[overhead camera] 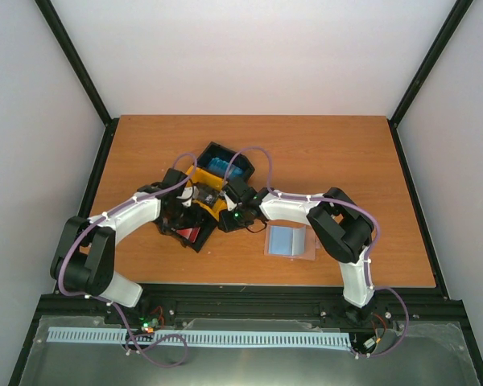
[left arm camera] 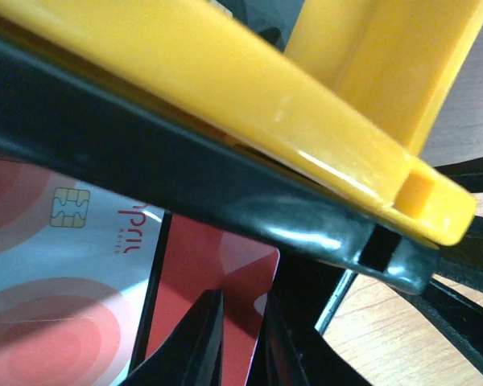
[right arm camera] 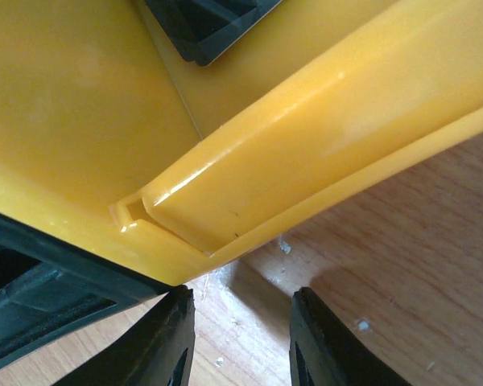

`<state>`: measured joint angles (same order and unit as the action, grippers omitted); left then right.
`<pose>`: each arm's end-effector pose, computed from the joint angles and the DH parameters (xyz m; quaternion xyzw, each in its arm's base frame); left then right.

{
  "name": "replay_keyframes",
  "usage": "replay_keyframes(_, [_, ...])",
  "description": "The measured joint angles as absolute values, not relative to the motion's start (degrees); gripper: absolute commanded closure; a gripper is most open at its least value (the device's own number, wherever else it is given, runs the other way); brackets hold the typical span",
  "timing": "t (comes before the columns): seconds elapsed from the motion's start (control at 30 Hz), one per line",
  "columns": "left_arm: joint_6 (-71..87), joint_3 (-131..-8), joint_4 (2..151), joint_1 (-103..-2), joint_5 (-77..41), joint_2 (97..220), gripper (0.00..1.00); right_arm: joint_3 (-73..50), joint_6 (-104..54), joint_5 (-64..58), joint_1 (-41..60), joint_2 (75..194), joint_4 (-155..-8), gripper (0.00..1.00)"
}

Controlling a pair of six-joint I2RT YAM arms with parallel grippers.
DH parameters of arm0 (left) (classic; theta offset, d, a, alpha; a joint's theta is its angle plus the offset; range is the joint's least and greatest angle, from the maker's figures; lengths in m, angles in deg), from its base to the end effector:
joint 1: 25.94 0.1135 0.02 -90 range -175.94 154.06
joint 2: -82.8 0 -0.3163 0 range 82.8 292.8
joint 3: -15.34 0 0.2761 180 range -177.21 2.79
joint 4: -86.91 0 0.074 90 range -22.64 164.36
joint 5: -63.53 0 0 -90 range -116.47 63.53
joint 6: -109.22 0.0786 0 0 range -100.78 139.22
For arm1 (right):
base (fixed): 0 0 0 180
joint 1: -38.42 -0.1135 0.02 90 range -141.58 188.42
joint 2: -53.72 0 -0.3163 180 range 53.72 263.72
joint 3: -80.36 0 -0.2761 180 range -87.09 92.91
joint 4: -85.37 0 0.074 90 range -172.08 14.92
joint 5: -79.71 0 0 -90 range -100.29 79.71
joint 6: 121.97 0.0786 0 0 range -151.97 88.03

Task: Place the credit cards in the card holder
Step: Pick up the credit card from the storage box.

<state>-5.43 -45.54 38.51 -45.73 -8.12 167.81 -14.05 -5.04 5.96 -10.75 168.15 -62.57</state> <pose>0.2636 -0.1212 0.1740 -0.0172 0.9759 -0.2026 0.0792 0.2876 0.3665 0.1377 -0.2196 0.9334 0.2610 0.1115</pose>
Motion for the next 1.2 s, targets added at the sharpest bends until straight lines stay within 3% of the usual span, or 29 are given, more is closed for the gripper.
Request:
replay_keyframes(0.63, [-5.7,-48.0,36.1,-45.7,-12.7,167.0,0.97,-13.8,-5.0,5.6,-10.7,168.3,-62.4,0.66])
replay_keyframes(1.2, [-6.6,-51.3,30.5,-45.7,-19.7,167.0,0.99,-13.8,-5.0,5.6,-10.7,168.3,-62.4,0.66])
